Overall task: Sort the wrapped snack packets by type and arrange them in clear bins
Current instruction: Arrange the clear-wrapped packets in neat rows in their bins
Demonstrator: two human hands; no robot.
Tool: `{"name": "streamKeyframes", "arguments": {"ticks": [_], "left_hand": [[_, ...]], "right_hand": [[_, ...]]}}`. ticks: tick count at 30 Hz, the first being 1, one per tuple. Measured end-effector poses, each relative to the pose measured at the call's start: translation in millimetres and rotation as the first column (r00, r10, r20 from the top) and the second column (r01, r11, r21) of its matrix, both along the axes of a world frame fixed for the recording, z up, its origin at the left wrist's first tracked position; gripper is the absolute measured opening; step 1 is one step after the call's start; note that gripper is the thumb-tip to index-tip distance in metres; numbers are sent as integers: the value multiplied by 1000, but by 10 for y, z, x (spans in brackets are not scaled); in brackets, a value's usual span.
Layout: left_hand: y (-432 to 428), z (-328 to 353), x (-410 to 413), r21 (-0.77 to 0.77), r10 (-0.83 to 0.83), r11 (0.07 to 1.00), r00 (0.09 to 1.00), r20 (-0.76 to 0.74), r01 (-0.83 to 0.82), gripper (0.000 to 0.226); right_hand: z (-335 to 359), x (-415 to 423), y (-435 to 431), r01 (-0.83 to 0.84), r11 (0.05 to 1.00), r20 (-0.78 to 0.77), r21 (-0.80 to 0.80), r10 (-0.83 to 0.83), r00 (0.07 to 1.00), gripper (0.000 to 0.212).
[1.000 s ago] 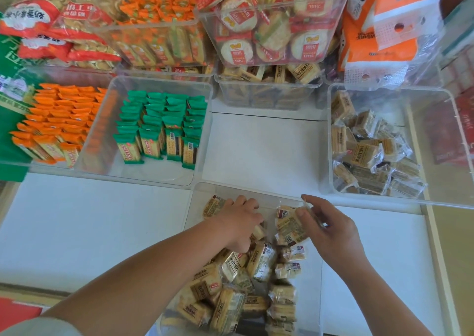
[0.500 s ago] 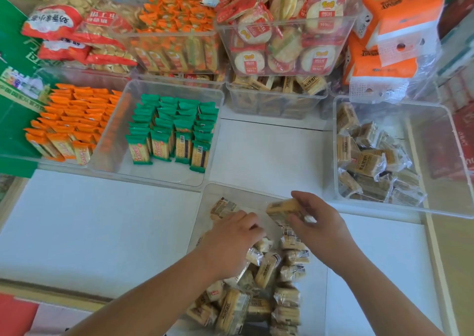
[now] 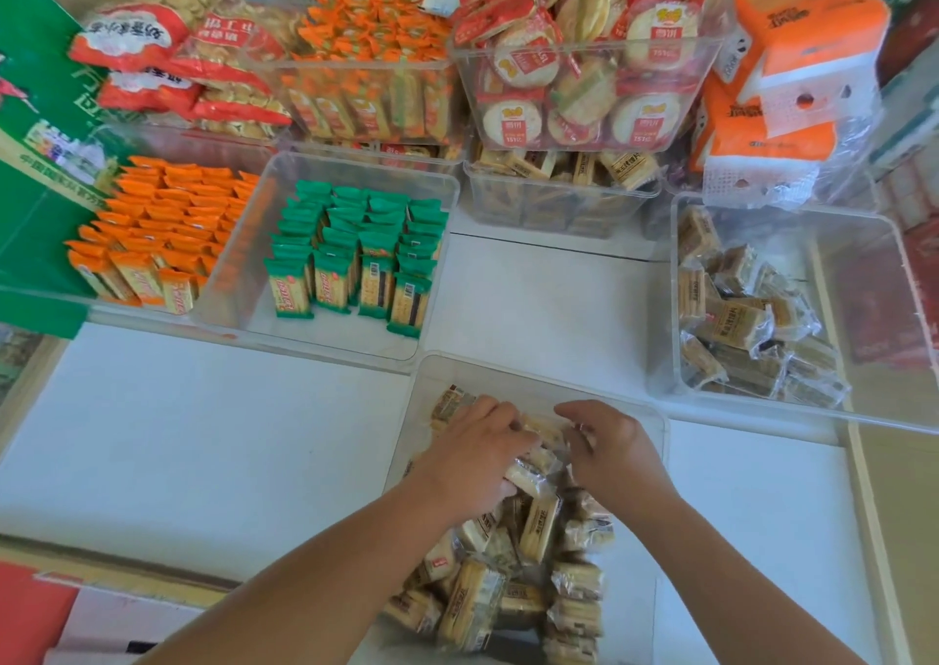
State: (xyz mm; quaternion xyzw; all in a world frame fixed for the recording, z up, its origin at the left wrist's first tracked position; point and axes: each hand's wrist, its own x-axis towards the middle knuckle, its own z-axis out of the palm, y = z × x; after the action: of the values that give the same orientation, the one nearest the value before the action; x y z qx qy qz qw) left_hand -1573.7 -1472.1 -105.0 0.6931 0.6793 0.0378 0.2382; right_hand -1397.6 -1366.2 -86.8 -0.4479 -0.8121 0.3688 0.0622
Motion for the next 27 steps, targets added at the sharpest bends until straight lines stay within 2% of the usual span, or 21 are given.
{"name": "streamKeyframes", "arguments": {"ticks": [3, 6, 8, 12, 14, 17, 19, 23, 27], "left_hand": [[94, -7, 84, -11, 27, 1000, 1000, 7, -26, 63], [152, -11, 136, -15, 94, 995, 995, 19, -94, 69], [166, 30, 91, -50, 124, 991, 992, 25, -123, 70], [-1, 191, -160, 38, 153, 988, 987, -54, -151, 31], [-129, 257, -220, 10, 221, 975, 972, -80, -221, 40], [-239, 272, -127, -224, 321, 916, 943, -89, -333, 71], [-233, 218, -54, -256, 380, 883, 919, -107, -395, 74], [-176, 130, -44, -135, 499, 854, 865, -57, -502, 54], [-93, 59, -51, -207, 604, 787, 793, 71, -581, 38]], "right_hand": [[-4, 160, -107, -111, 994, 5, 26, 111, 994, 43], [-101, 153, -167, -199, 976, 110, 85, 190, 976, 56], [-186, 70, -167, -224, 964, 205, 144, 192, 960, 53], [-294, -65, -157, -277, 927, 344, 255, 180, 921, 41], [-282, -75, -150, -295, 923, 374, 249, 189, 908, 39], [-231, -74, -175, -297, 925, 400, 235, 186, 897, 50], [-205, -97, -209, -308, 915, 400, 260, 188, 897, 53], [-241, -79, -237, -350, 887, 384, 303, 223, 896, 54], [-283, -59, -211, -291, 909, 400, 298, 158, 903, 50]]}}
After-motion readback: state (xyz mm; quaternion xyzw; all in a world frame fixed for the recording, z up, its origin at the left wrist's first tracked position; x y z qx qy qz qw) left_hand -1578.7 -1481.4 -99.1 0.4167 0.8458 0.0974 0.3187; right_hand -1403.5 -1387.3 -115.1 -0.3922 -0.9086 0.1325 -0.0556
